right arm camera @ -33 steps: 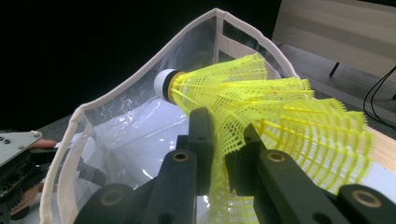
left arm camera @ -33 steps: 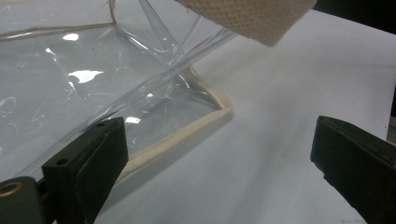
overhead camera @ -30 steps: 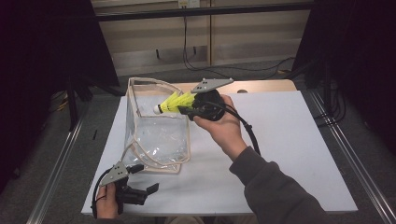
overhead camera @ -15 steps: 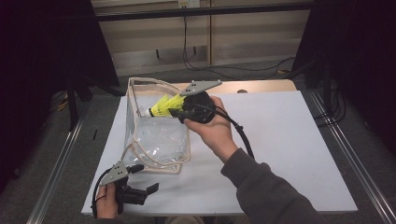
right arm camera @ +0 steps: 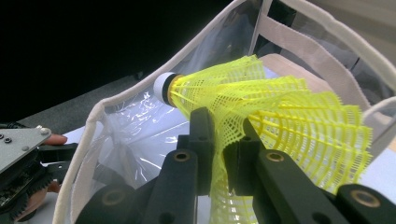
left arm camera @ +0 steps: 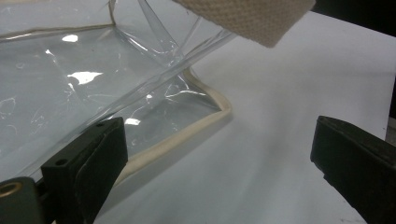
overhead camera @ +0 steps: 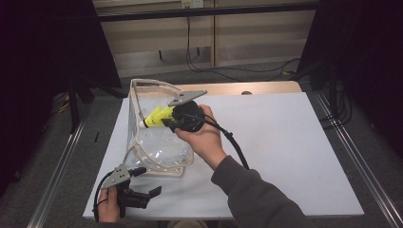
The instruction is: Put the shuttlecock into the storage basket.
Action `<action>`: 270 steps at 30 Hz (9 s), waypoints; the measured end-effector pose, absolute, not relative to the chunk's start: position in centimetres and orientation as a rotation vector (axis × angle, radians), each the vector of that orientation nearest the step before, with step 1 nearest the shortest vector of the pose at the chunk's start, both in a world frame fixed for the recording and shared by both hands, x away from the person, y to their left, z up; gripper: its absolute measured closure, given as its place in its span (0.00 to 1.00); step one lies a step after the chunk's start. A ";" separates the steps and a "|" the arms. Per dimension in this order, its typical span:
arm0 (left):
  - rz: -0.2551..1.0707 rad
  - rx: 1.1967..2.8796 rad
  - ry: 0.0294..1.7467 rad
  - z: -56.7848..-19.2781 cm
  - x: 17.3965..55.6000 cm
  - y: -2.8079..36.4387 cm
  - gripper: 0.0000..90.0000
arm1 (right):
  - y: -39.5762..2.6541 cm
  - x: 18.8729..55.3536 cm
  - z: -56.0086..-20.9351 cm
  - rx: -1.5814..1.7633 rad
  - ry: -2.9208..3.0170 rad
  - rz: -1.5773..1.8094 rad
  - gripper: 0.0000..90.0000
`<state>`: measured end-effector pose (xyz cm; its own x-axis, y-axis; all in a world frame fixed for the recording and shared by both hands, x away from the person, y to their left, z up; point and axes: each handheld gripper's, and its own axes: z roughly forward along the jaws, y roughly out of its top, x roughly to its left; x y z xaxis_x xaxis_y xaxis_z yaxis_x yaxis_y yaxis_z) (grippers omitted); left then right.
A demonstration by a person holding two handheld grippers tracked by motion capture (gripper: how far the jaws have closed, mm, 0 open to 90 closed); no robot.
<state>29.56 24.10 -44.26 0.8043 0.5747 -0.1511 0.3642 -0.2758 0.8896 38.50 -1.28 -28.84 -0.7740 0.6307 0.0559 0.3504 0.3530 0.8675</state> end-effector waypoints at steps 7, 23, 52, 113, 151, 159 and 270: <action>0.232 1.898 0.704 -44.2 29.6 24.2 0.04 | -0.5 38.8 -29.7 0.893 2.337 1.388 0.91; 0.222 1.891 0.691 -44.2 29.7 24.3 0.04 | 0.7 39.5 -30.5 0.908 2.351 1.418 0.91; 0.239 1.884 0.703 -44.1 29.6 24.4 0.04 | 2.7 40.3 -31.2 0.922 2.353 1.378 0.91; 0.226 1.882 0.693 -44.2 29.6 24.4 0.04 | 4.8 41.8 -33.3 0.960 2.343 1.335 0.91; 0.235 1.895 0.699 -44.2 29.5 24.4 0.04 | 7.0 41.9 -36.1 0.938 2.433 1.260 0.89; 0.218 1.890 0.685 -44.3 29.6 24.5 0.04 | 7.1 41.9 -36.4 0.950 2.468 1.243 0.88; 0.227 1.896 0.688 -44.0 29.5 24.5 0.04 | 4.0 40.9 -33.2 1.085 2.374 1.248 0.23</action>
